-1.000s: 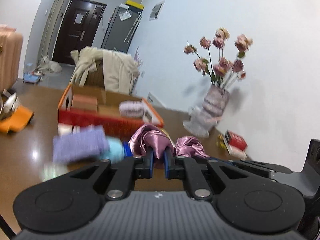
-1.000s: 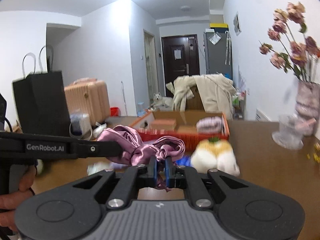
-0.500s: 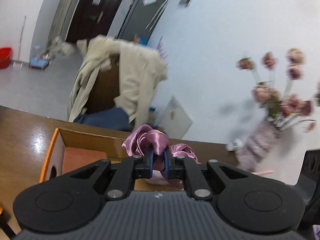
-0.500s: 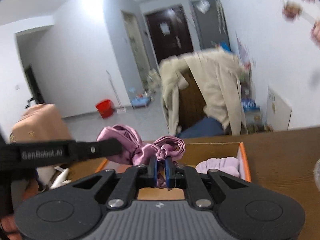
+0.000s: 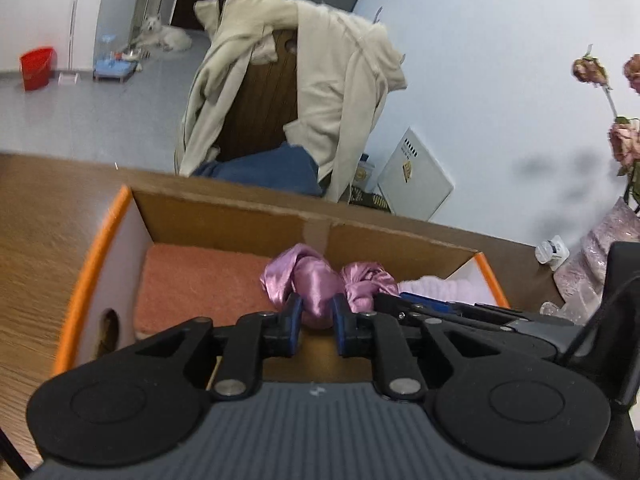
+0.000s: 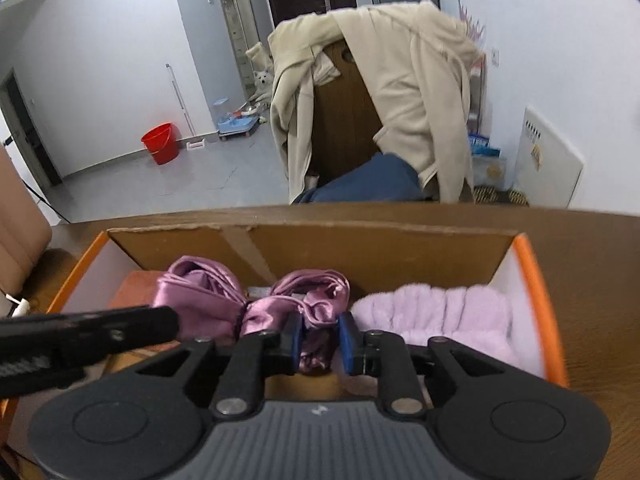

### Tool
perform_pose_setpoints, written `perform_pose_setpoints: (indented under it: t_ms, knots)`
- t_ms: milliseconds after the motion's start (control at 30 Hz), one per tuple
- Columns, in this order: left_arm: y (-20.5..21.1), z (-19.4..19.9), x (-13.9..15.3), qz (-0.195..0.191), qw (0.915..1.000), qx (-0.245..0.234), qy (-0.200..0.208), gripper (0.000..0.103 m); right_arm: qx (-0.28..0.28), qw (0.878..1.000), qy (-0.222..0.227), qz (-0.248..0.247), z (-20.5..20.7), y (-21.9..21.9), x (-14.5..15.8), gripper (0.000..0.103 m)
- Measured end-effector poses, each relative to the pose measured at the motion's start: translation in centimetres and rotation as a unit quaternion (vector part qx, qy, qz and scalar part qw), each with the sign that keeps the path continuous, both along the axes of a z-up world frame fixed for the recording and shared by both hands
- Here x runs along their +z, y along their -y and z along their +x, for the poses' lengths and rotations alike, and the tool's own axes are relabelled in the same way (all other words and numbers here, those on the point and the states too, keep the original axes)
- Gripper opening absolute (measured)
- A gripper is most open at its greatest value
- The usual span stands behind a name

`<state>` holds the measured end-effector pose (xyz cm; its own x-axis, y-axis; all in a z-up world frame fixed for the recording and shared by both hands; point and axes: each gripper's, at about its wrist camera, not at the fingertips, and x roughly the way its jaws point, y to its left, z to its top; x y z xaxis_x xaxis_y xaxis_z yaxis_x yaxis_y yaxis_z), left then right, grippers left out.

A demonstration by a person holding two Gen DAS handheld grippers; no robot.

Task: Organize soft objects
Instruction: 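Carry the pink satin bow into the box and open the grippers, then withdraw both grippers from the box toward the lavender cloth pouch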

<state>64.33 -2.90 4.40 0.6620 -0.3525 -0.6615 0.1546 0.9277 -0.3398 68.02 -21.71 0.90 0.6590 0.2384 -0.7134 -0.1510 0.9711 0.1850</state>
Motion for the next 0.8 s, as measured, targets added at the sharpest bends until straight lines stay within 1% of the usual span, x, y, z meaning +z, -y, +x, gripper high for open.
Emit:
perform_pose_setpoints:
  t_ms: [67,233,300,367,467,567,633,700,800]
  knots:
    - [-0.3,-0.8,1.7,0.010,0.9999,0.003,0.013,0.016,0.000,1.000,0.010,0.001,-0.9,0.3,1.3,0.024]
    - [-1.2,-5.3,7.1,0.027,0.9982,0.010,0.053,0.016,0.001,0.999,0.049,-0.006,-4.9,1.3,6.3,0.025]
    - [-1.4,-8.0,9.3,0.031,0.9968,0.010,0.072,0.020,0.000,0.997,0.071,-0.006,-7.4,1.8,8.9,0.026]
    - [-1.4,-10.8,11.1,0.036,0.9951,0.010,0.091,0.033,0.001,0.996,0.090,-0.004,-10.0,2.4,11.3,0.028]
    - [-1.8,-15.3,13.3,0.042,0.9925,-0.001,0.115,0.038,0.002,0.993,0.119,-0.013,-14.4,3.4,14.9,0.036]
    - [-2.2,-19.7,15.0,0.050,0.9895,-0.007,0.136,0.044,-0.003,0.988,0.148,-0.033,-19.5,4.2,17.8,0.037]
    - [-2.4,-22.7,15.4,0.056,0.9872,-0.005,0.149,0.047,-0.005,0.986,0.161,-0.035,-22.8,4.7,18.9,0.040]
    - [-2.5,-26.1,15.3,0.064,0.9843,-0.014,0.164,0.049,-0.007,0.985,0.171,-0.031,-26.5,5.2,19.5,0.047]
    - [-2.7,-31.7,14.6,0.076,0.9779,-0.015,0.194,0.053,0.002,0.980,0.197,-0.031,-32.6,5.3,19.3,0.052]
